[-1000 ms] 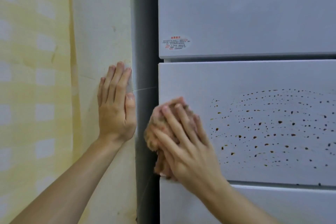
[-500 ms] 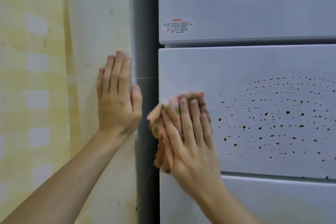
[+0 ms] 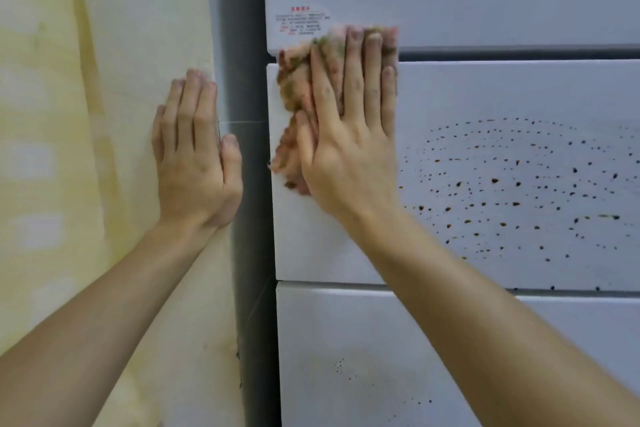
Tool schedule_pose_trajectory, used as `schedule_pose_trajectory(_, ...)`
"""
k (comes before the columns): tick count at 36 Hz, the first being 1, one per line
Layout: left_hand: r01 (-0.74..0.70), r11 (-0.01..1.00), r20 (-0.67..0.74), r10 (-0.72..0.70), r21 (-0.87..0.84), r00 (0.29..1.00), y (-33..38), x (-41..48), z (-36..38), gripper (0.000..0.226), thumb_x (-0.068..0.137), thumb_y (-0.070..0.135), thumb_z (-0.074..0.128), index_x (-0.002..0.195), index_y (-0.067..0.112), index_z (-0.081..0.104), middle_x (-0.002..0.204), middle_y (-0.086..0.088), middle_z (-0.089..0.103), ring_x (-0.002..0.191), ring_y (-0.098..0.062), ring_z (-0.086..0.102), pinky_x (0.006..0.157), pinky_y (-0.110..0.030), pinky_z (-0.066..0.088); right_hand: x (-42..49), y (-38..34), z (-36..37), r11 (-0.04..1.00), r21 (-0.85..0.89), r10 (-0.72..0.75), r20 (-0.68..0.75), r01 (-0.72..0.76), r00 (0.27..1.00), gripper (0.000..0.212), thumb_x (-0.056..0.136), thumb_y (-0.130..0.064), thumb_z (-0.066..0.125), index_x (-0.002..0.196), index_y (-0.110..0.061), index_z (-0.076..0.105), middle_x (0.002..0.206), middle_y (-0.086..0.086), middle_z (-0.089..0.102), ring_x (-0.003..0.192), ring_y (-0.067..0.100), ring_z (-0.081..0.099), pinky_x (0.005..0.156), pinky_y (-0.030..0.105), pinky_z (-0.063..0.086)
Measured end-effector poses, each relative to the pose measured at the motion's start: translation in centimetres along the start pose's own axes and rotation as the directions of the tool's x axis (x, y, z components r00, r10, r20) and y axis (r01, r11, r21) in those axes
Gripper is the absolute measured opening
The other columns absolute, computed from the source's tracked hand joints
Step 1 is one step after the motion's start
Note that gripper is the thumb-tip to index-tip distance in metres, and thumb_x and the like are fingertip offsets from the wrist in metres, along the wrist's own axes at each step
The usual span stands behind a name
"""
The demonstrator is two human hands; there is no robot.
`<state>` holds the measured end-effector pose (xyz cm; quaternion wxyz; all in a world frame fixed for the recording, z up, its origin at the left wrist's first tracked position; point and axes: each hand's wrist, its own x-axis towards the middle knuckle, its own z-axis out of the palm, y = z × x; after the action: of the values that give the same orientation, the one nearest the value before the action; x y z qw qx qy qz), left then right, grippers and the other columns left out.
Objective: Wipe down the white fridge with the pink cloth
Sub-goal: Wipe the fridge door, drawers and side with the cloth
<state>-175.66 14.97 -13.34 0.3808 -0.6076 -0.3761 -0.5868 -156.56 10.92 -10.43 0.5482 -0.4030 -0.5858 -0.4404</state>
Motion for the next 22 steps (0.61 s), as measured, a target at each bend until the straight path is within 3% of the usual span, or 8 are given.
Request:
schedule_pose_trajectory(7,0.003,0.999,-0.002,-0.003,0.054,1.000,0.6,-0.4,0.3,0.063,0.104,0.019,0.043,0.162,0.000,0.027,0.171,-0.019,0.025,0.160,-0.035,0.020,0.129,-0.055,0.017,-3.3,0.2,-0.2,0.998,-0.032,-0.045,0.029,0.046,0.999,0.054,0.114,-0.031,0.036,0.162,-0.007,0.033,0.169,0.023,0.025,0.160,0.038,0.019,0.133,0.048,0.011)
schedule_pose_trajectory(14,-0.033,0.999,-0.005,0.033,-0.008,0.999,1.7,-1.6,1.0,0.065,0.102,0.017,0.050,0.161,0.002,0.025,0.169,-0.023,0.024,0.158,-0.042,0.017,0.131,-0.052,0.010,-14.5,1.1,-1.7,0.994,-0.020,-0.101,0.152,0.105,0.983,0.067,0.105,-0.027,0.059,0.162,-0.007,0.032,0.171,0.020,0.014,0.162,0.034,0.010,0.132,0.049,0.011)
schedule_pose_trajectory(18,-0.040,0.999,-0.004,0.040,-0.015,0.999,2.2,-1.6,1.0,0.064,0.102,0.018,0.048,0.160,0.008,0.022,0.169,-0.023,0.023,0.159,-0.041,0.017,0.131,-0.048,0.003,-16.2,2.1,-2.3,0.987,-0.021,-0.149,0.238,0.158,0.960,0.063,0.107,-0.026,0.051,0.164,-0.011,0.030,0.174,0.016,0.006,0.162,0.034,0.014,0.133,0.047,0.006)
schedule_pose_trajectory(22,-0.055,0.996,0.014,0.056,-0.077,0.998,3.5,-1.7,0.9,0.062,0.102,0.019,0.046,0.160,0.008,0.026,0.169,-0.021,0.025,0.159,-0.036,0.020,0.131,-0.048,0.005,-13.5,1.3,-2.5,0.996,0.013,-0.089,0.227,0.088,0.970,0.059,0.108,-0.024,0.037,0.164,-0.006,0.028,0.173,0.018,0.006,0.162,0.034,0.008,0.133,0.048,0.006)
